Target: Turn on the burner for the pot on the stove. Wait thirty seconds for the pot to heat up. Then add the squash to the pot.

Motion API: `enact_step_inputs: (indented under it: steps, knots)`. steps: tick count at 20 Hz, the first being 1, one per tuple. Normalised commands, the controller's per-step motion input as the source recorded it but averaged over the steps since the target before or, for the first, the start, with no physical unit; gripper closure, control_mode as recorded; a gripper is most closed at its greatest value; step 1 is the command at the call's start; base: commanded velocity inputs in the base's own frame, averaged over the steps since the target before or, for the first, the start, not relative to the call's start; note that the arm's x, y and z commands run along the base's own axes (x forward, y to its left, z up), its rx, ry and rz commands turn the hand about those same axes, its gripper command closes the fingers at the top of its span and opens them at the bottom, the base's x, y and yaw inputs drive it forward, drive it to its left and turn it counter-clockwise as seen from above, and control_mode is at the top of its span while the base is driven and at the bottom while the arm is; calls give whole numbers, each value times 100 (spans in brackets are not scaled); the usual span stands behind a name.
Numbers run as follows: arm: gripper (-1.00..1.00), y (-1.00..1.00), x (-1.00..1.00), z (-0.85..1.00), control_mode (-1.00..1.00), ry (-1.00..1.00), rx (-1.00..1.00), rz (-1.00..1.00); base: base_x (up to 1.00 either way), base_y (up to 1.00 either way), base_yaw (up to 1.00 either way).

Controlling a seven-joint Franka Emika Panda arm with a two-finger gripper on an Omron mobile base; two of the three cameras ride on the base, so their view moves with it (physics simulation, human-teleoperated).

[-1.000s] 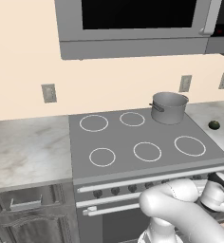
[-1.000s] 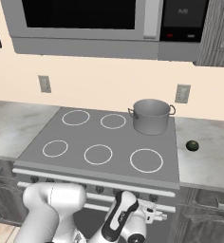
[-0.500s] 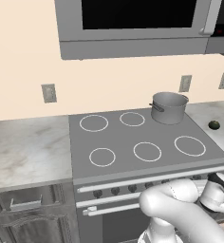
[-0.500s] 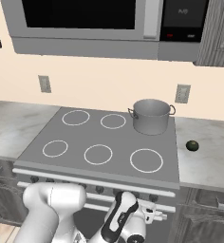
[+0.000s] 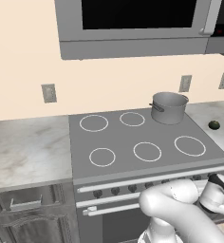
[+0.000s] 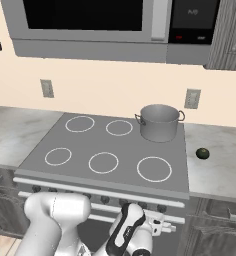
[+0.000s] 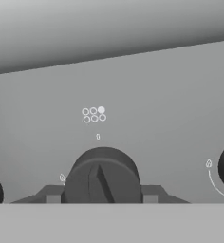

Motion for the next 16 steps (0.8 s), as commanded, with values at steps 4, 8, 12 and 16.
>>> enact_step_inputs:
  steps: [4, 8, 12, 16]
  knots:
    - [100, 0, 0, -1, -100, -3, -19, 0, 0, 0, 0]
    - [100, 0, 0, 0, -100, -1, -17, 0, 0, 0, 0]
    - [100, 0, 0, 0, -100, 0, -15, 0, 0, 0, 0]
    - [100, 0, 0, -1, -100, 0, -17, 0, 0, 0, 0]
